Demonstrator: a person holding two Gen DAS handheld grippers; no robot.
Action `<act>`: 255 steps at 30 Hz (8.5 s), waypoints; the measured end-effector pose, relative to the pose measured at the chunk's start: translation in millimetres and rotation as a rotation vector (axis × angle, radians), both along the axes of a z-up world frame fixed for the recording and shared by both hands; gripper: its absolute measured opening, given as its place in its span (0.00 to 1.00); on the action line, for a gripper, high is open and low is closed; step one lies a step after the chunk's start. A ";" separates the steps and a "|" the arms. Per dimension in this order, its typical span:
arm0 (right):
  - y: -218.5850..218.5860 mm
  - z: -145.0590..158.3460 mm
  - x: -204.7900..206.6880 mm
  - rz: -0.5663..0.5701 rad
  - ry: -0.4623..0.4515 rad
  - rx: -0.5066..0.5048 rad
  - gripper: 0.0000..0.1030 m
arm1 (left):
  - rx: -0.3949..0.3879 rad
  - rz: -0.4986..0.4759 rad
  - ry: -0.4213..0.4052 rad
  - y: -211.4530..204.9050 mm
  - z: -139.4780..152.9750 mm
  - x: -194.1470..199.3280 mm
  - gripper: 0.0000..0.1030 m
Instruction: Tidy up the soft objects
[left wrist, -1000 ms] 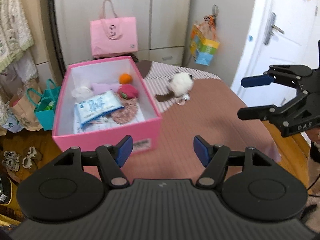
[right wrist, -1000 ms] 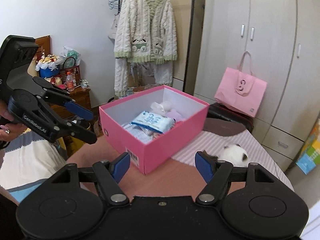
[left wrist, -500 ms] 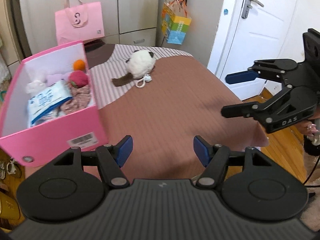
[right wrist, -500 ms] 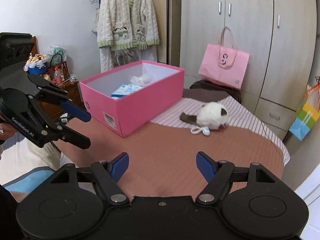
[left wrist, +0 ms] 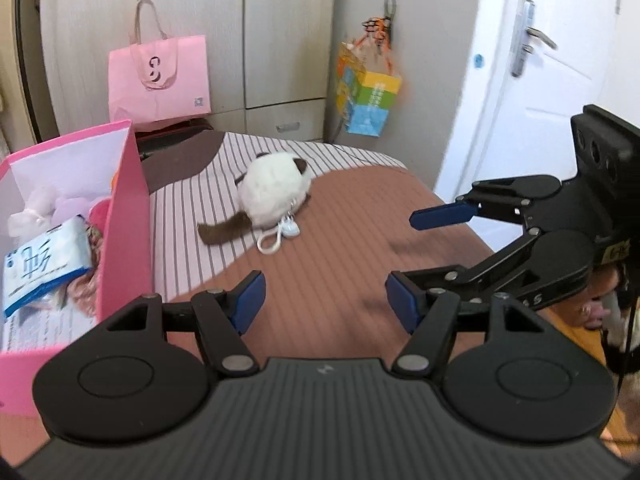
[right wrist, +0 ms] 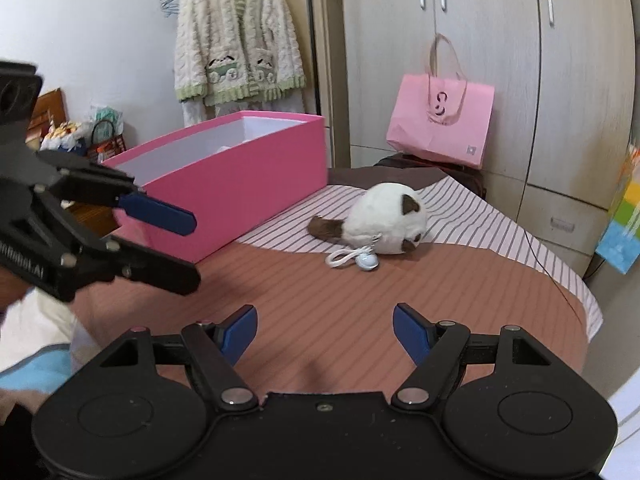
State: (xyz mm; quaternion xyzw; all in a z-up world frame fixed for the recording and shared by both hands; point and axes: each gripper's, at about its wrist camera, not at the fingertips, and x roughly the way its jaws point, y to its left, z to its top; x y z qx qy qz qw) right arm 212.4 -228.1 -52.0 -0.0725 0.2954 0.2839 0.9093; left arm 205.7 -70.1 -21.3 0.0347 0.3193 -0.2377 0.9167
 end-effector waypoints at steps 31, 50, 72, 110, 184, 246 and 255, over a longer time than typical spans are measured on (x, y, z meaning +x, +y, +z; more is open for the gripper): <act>13.4 -43.1 166.3 0.143 0.069 0.007 0.80 | -0.125 0.269 -0.009 -38.0 -46.6 150.6 0.64; 19.5 -36.3 126.1 0.059 0.027 0.027 0.61 | -0.131 0.209 0.080 -27.5 -49.5 133.2 0.59; 30.1 -13.0 -11.5 -0.105 -0.030 0.065 0.61 | -0.116 0.089 0.021 -21.6 -25.5 11.6 0.58; 178.0 2.3 -108.0 0.013 0.122 -0.052 0.63 | -0.238 0.140 0.257 136.9 -25.6 -87.9 0.58; 219.7 70.3 133.7 0.090 0.002 -0.027 0.63 | -0.247 0.416 -0.027 229.8 59.0 87.4 0.60; 84.6 56.5 -126.6 -0.436 -0.163 0.037 0.99 | -0.075 0.407 -0.269 123.3 26.4 -128.7 1.00; 87.3 58.3 -146.0 -0.461 -0.194 0.046 0.99 | -0.067 0.381 -0.284 124.0 24.8 -136.9 1.00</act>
